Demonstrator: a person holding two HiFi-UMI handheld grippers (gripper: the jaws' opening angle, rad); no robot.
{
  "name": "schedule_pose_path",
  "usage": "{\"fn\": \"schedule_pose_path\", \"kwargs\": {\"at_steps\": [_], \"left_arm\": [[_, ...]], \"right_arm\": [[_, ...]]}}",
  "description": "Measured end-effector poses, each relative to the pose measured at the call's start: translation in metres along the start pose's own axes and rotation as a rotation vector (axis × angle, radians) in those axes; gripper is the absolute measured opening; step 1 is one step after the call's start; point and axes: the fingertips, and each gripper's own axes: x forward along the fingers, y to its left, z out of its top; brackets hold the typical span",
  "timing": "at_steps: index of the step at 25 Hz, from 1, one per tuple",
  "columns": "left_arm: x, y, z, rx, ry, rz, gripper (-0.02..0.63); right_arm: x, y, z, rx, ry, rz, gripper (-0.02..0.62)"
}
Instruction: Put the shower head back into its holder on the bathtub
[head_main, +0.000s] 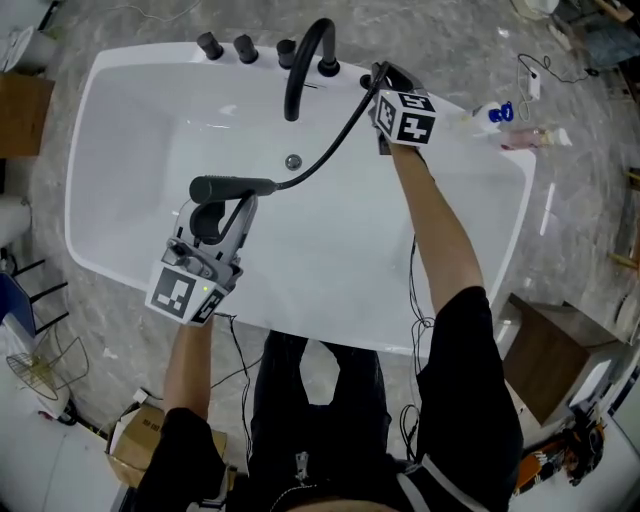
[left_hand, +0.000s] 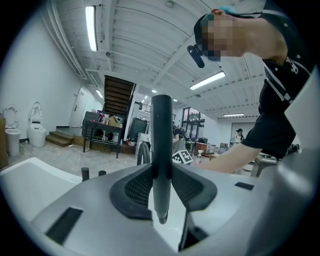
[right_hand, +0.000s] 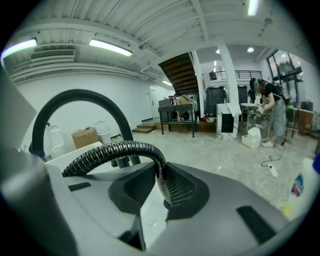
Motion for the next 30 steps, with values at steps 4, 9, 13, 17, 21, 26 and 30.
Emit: {"fn": "schedule_pose_path", "kwargs": {"at_steps": [4,9,13,17,21,26,30], "left_arm": [[-0.004,-0.001,-0.006,-0.008,0.006,0.004,0.132],[-0.009,0.002,-0.006,-0.02,0.002,0.012,0.132],[-0.011,0.001,-0.002,-0.024,-0.019,0.008,0.131],[-0.01,-0.001,0.003,-0.038,-0.038,0.009,0.132],[-0.004,-0.007,0.011,-0.021,-0.039,0.009,0.13],[0.008,-0.015,0.028,-0.005,-0.064,0.017,0.132],[0.017,-0.032,0.038,0.013,-0.063,0.003,0.132]], "right_arm": [[0.01,-0.001,-0.03,0.028,0.049,-0.012,0.074],[0.016,-0.004,-0.06,0.053,0.123,-0.025,0.106],[0.015,-0.004,-0.074,0.051,0.174,-0.033,0.095],[0.004,-0.001,-0.085,0.066,0.2,-0.024,0.066],[-0.02,0.004,-0.097,0.089,0.204,-0.023,0.043],[-0.067,0.004,-0.112,0.06,0.193,-0.041,0.009],[-0.116,0.011,-0.137,0.039,0.227,-0.016,0.009]]}}
